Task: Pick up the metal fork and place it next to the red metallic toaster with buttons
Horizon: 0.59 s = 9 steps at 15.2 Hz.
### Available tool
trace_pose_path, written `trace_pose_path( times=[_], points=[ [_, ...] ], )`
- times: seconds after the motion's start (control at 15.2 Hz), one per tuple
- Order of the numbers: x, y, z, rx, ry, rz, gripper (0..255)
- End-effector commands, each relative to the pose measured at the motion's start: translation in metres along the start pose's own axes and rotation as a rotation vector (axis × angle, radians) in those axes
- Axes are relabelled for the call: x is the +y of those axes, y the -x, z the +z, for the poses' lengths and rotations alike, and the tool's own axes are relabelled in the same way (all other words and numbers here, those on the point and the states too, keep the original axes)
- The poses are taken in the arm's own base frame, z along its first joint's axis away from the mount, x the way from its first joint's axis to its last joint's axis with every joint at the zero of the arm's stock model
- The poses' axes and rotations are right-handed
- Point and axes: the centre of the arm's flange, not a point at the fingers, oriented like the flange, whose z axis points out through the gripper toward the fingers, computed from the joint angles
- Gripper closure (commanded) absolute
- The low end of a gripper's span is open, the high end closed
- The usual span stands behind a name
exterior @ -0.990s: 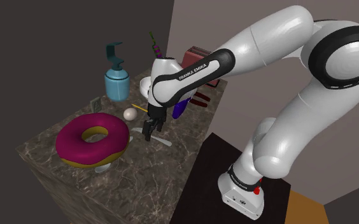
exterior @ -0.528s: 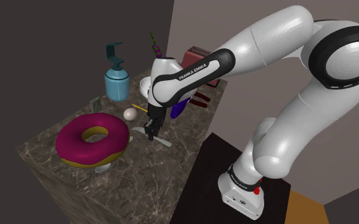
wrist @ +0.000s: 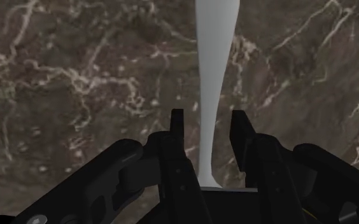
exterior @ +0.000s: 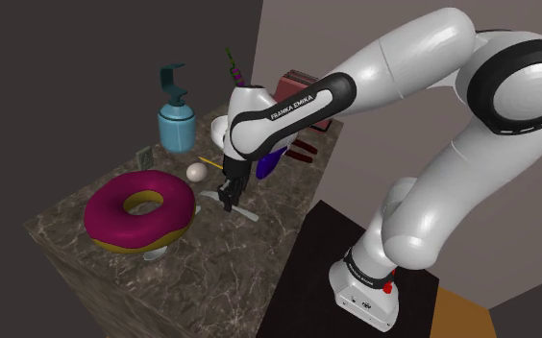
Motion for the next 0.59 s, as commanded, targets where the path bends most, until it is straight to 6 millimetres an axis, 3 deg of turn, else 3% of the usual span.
trace_pose_path(
  times=[0.0, 0.53],
  points=[
    [-0.001, 0.001, -0.007, -0.002, 0.000, 0.001, 255],
    [-0.010, 0.005, -0.048, -0.002, 0.000, 0.001, 255]
  ],
)
